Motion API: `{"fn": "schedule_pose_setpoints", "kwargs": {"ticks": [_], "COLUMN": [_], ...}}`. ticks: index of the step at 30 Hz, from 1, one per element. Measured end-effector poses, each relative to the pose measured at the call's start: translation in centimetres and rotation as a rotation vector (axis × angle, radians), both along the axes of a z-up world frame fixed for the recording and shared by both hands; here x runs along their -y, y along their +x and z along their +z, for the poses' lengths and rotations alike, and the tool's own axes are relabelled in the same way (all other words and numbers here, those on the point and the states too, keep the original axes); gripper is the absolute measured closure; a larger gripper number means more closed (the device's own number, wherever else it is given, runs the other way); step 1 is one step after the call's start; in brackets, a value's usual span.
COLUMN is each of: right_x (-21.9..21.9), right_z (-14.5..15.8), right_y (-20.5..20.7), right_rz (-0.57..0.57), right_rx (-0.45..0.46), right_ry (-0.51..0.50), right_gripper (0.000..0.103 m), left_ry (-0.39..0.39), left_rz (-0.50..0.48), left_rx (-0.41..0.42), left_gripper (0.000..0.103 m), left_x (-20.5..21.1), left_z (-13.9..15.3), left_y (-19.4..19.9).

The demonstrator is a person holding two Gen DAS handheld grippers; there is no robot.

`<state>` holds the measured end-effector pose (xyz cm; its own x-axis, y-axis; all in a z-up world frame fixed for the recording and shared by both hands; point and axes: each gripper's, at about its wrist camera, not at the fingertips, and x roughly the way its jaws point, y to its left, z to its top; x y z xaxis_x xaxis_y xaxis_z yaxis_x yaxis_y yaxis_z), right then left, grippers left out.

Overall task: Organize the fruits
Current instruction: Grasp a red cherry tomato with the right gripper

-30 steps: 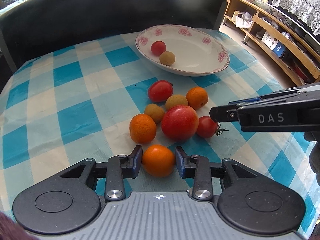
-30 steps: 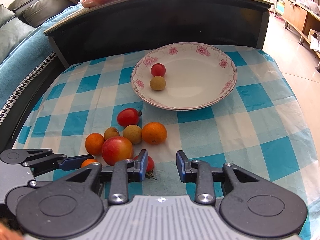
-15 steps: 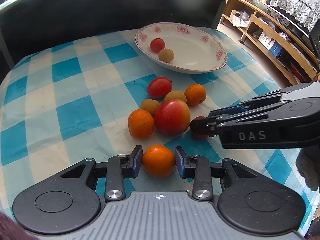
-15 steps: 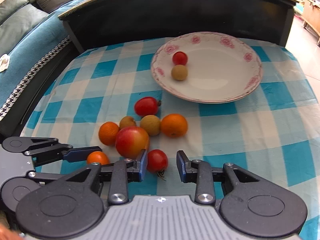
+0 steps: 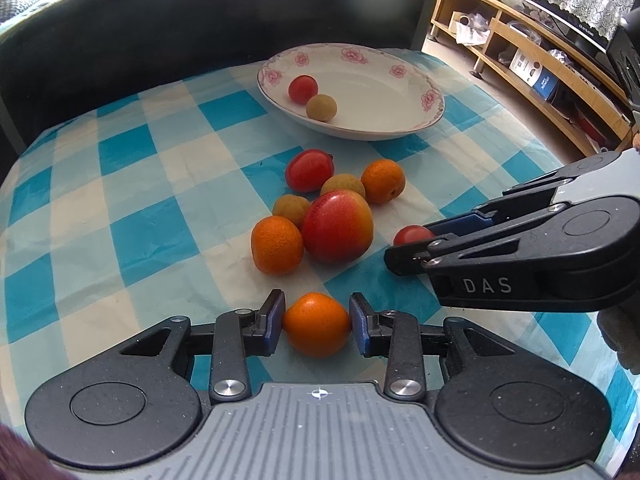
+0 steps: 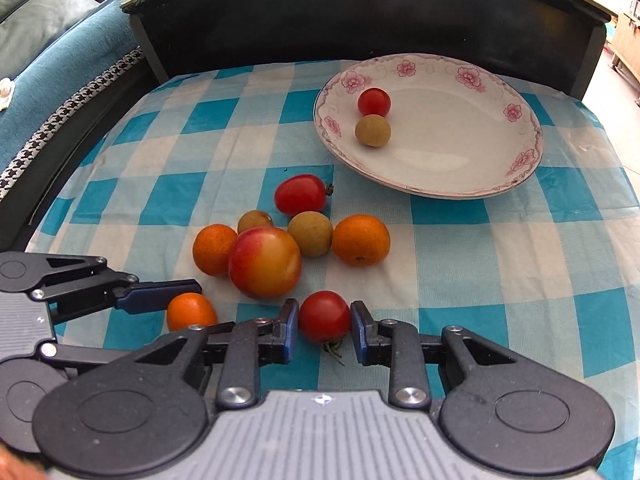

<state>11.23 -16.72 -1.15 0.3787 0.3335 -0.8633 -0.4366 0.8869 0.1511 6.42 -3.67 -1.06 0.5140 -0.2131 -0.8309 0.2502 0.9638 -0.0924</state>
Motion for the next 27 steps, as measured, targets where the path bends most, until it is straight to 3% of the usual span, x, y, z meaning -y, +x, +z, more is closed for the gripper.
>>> {"fn": "schedule_pose_setpoints", "kwargs": {"ticks": [5, 11, 27], "right_x": [0.6, 1.4, 1.7], "right_z": [0.1, 0.0, -0.1], "right_y": [-0.8, -2.2, -2.7], "right_rz": [-0.017, -0.042, -0.052], "right_rx": [-0.007, -0.011, -0.015], "right_ry": [-0.012, -0.006, 0.008], "right_gripper": [0.071, 0.071, 0.071], "left_ry": [0.015, 0.037, 0.038], "left_rz": [-0.017, -0.045, -0.036], "left_rx": [0.0, 0.011, 0.023], "left_gripper": [0.059, 0.047, 0.044], "left_x": [0.2, 0.4, 0.4], "left_z": [0.0, -0.2, -0.3], "left_y": [-0.6, -1.5, -1.9]}}
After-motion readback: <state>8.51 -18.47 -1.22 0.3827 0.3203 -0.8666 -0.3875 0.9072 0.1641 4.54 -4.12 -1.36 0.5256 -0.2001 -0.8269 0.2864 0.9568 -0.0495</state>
